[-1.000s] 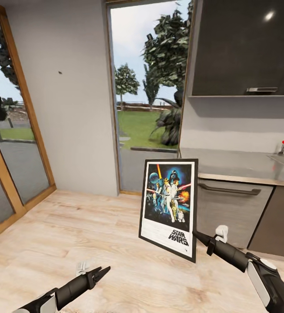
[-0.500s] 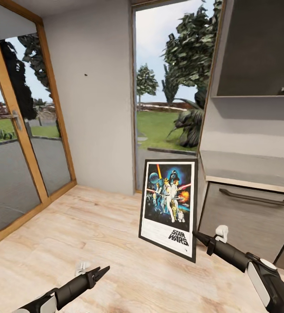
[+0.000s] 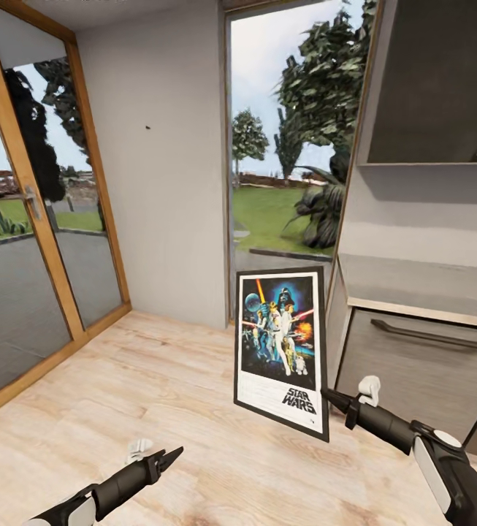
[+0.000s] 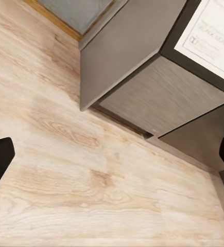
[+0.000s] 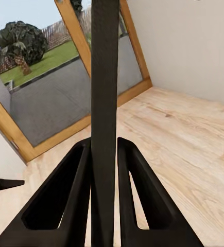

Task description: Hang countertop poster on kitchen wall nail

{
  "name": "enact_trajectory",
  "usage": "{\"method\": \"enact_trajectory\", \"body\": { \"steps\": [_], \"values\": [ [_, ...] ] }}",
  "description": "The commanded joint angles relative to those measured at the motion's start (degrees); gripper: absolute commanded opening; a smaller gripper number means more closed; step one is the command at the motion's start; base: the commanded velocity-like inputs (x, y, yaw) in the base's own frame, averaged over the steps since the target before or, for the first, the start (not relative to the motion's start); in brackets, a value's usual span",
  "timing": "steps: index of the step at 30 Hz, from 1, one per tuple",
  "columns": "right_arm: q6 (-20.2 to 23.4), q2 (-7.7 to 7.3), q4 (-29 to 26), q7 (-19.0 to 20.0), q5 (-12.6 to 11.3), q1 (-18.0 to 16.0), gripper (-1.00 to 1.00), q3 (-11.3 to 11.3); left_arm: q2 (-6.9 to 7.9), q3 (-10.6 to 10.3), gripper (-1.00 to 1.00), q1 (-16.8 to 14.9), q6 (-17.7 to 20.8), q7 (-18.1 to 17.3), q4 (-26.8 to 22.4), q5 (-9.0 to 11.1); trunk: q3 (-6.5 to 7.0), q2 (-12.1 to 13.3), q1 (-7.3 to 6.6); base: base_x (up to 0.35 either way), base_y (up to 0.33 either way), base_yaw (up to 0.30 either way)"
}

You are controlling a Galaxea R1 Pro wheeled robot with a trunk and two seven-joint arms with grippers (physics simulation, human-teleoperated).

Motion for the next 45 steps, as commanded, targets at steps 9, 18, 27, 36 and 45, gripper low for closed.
{"method": "enact_trajectory", "body": {
  "steps": [9,18,27,36,45],
  "values": [
    [0.7,-0.05,-0.1,0.4,-0.6,0.0,-1.00,-0.5,0.20,-0.4,1.00,1.9,-0.5,3.0,0.1,0.3,1.56,3.6,-1.98,0.000,0.000,0.002],
    [0.9,-0.15,-0.3,0.5,-0.6,0.0,-1.00,-0.5,1.95,-0.3,1.00,6.3,-0.4,5.7,0.1,0.5,2.91,7.2,-3.96,0.000,0.000,0.129],
    [0.9,-0.16,-0.3,0.5,-0.6,0.0,-1.00,-0.5,2.12,-0.4,1.00,7.0,-0.5,5.9,0.1,0.5,3.84,10.8,-5.94,0.000,0.000,0.128],
    [0.7,-0.10,-0.4,0.5,-0.6,0.0,-1.00,-0.4,2.12,-0.5,1.00,7.0,-0.4,5.9,0.1,0.5,4.83,14.4,-7.91,0.000,0.000,0.014],
    [0.7,-0.10,-0.4,0.4,-0.6,0.0,-1.00,-0.5,2.06,-0.5,1.00,7.0,-0.4,5.9,0.1,0.5,6.37,18.0,-9.89,0.000,0.000,0.000]
  ]
}}
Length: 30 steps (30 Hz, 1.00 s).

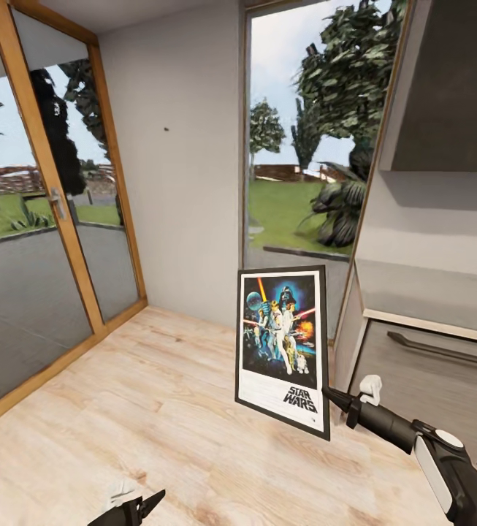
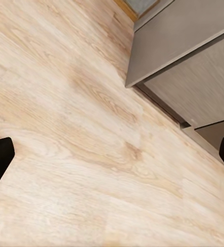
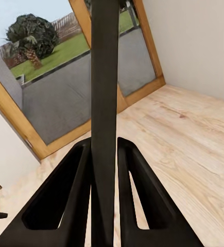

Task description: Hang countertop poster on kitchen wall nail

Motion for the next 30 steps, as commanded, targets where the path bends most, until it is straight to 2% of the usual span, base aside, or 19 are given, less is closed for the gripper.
{"method": "enact_trajectory", "body": {
  "steps": [1,30],
  "values": [
    [0.8,-0.02,0.0,0.4,-0.5,-0.1,-1.00,0.0,0.01,-0.5,1.00,0.0,-0.4,-0.1,0.0,0.3,0.11,0.4,-0.22,0.000,0.000,0.000],
    [1.1,-0.07,0.0,0.0,-0.6,0.2,-1.00,-0.3,0.05,-0.4,1.00,0.0,-0.4,-0.1,0.0,0.3,5.32,12.0,-6.59,0.000,0.000,0.000]
  ]
}}
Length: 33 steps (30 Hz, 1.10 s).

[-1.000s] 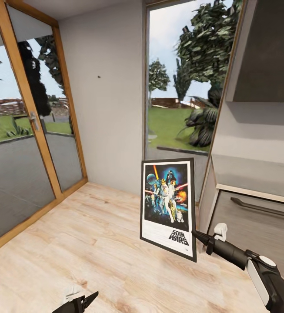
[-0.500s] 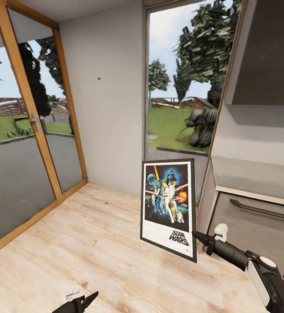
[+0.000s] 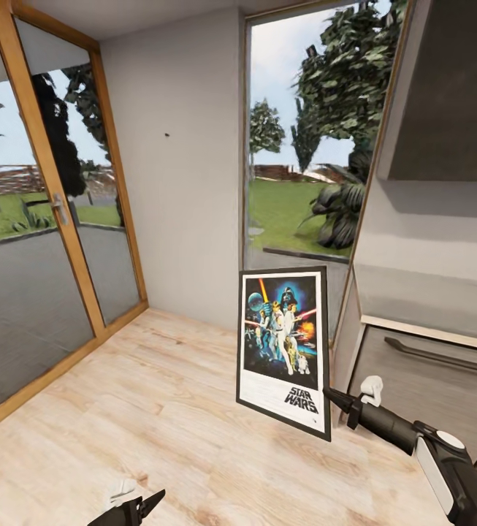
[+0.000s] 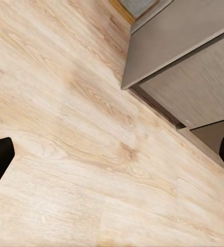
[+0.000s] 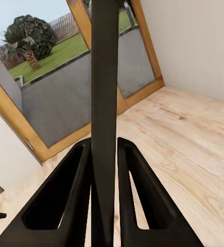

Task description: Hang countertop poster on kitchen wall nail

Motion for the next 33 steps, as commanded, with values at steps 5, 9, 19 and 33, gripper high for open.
{"method": "enact_trajectory", "body": {
  "steps": [5,9,19,33],
  "values": [
    [0.7,0.09,0.0,-2.9,-0.6,0.0,-1.00,0.0,0.04,-0.5,1.00,0.0,-0.4,-0.1,0.0,0.3,0.82,2.0,-1.10,0.000,0.000,0.000],
    [0.5,0.12,0.0,-3.5,-0.6,0.0,-1.00,0.1,0.03,-0.5,1.00,0.0,-0.4,-0.1,0.0,0.3,1.54,3.6,-1.98,0.000,0.000,0.000],
    [-2.1,0.09,-0.2,-3.2,-0.7,0.0,-1.00,0.3,0.04,-0.5,1.00,0.0,-0.4,-0.1,0.0,0.3,3.34,7.6,-4.17,0.000,0.000,0.000],
    [-2.3,-0.09,-0.3,-3.2,-0.7,0.0,-1.00,0.1,2.69,-0.4,1.00,0.0,-0.2,-0.1,0.0,0.3,5.17,13.2,-7.25,0.000,0.000,0.000]
  ]
}}
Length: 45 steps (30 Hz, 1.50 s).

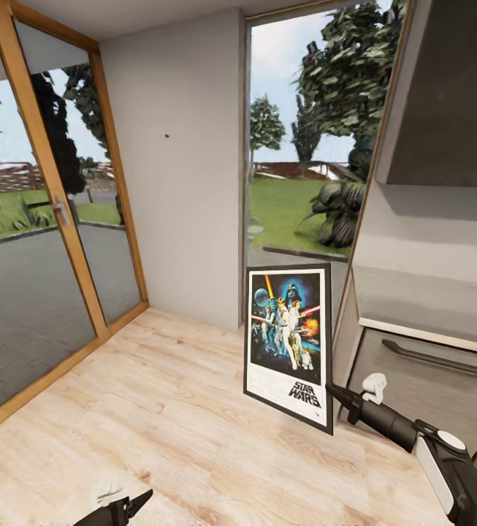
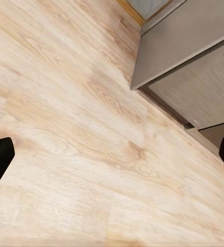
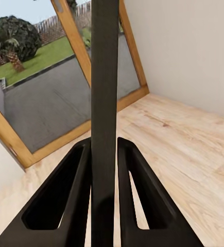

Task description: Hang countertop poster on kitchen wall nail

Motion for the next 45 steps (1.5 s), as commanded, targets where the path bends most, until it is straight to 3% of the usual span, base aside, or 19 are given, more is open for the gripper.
{"method": "enact_trajectory", "body": {
  "steps": [1,16,37,45],
  "values": [
    [0.8,0.00,0.0,0.4,-0.6,-0.1,-1.00,0.0,0.02,-0.5,1.00,0.0,-0.4,-0.1,0.0,0.3,0.00,0.3,-0.21,0.000,0.000,0.000],
    [0.7,0.06,0.0,0.4,-0.6,0.0,-1.00,0.0,0.02,-0.6,1.00,0.0,-0.4,-0.1,0.0,0.2,1.46,6.3,-3.51,0.000,0.000,0.000],
    [0.6,0.08,-0.1,0.4,-0.6,0.0,-1.00,0.1,-0.07,-0.7,1.00,0.0,-0.4,0.0,0.0,0.2,5.13,14.8,-8.12,0.000,0.000,0.000],
    [0.6,0.08,-0.1,0.4,-0.6,0.0,-1.00,0.1,-0.07,-0.7,1.00,0.0,-0.4,0.0,0.0,0.2,5.13,14.8,-8.12,0.000,0.000,0.000]
  ]
}}
